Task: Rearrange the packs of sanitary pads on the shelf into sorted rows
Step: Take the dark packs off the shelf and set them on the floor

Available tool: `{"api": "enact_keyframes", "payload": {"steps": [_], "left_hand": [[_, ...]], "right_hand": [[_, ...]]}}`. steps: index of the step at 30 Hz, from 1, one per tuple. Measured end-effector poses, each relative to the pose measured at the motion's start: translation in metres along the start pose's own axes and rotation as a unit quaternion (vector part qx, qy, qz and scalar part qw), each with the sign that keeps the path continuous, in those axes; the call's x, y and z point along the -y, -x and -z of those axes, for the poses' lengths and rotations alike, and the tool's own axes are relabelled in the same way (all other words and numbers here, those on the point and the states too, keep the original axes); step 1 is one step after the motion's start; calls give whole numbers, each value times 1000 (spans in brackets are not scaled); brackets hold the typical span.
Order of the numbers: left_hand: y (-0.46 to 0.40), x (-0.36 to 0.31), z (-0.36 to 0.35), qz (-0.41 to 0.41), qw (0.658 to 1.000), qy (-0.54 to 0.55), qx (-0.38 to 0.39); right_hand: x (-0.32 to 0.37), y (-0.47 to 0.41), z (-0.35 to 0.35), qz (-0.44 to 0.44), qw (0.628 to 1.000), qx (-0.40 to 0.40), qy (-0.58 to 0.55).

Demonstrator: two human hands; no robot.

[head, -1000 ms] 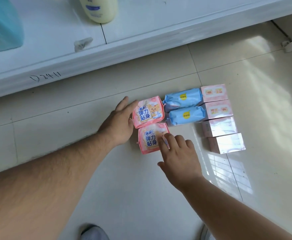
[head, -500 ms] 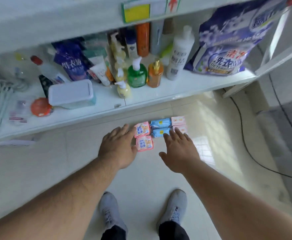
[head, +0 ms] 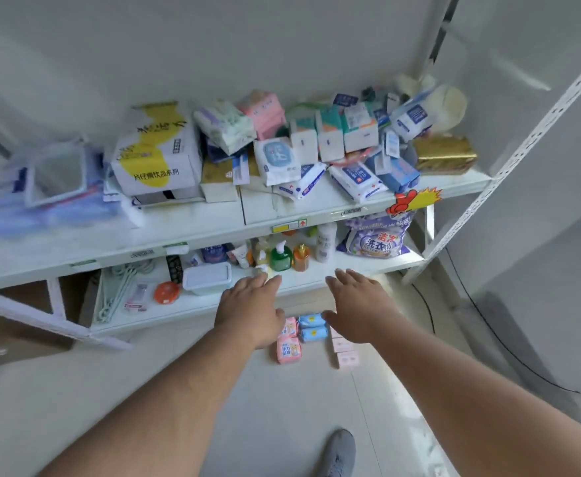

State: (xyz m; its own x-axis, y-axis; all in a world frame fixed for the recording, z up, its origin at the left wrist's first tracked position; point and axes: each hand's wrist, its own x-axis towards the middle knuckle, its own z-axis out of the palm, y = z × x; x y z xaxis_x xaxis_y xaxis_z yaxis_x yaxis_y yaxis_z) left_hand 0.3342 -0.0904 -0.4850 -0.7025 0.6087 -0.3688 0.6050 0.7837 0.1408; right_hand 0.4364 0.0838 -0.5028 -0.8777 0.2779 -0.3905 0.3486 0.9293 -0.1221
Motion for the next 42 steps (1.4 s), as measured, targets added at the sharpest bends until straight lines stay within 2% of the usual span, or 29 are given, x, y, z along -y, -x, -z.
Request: {"api": "enact_keyframes", "payload": {"steps": [12,25,33,42], "left_hand": [[114,4,132,-56,989,-15,-137],[191,-9,283,-91,948,-15,-306],[193,-24,338,-79,937,-15,-340],[165,-47,370,-47,935,-29,-350]], "right_hand": [[67,115,134,-7,991,-131,29],[101,192,293,17,953,-296,69],[86,201,357,28,938,-336,87],[52,178,396,41,930,-356,87]]}}
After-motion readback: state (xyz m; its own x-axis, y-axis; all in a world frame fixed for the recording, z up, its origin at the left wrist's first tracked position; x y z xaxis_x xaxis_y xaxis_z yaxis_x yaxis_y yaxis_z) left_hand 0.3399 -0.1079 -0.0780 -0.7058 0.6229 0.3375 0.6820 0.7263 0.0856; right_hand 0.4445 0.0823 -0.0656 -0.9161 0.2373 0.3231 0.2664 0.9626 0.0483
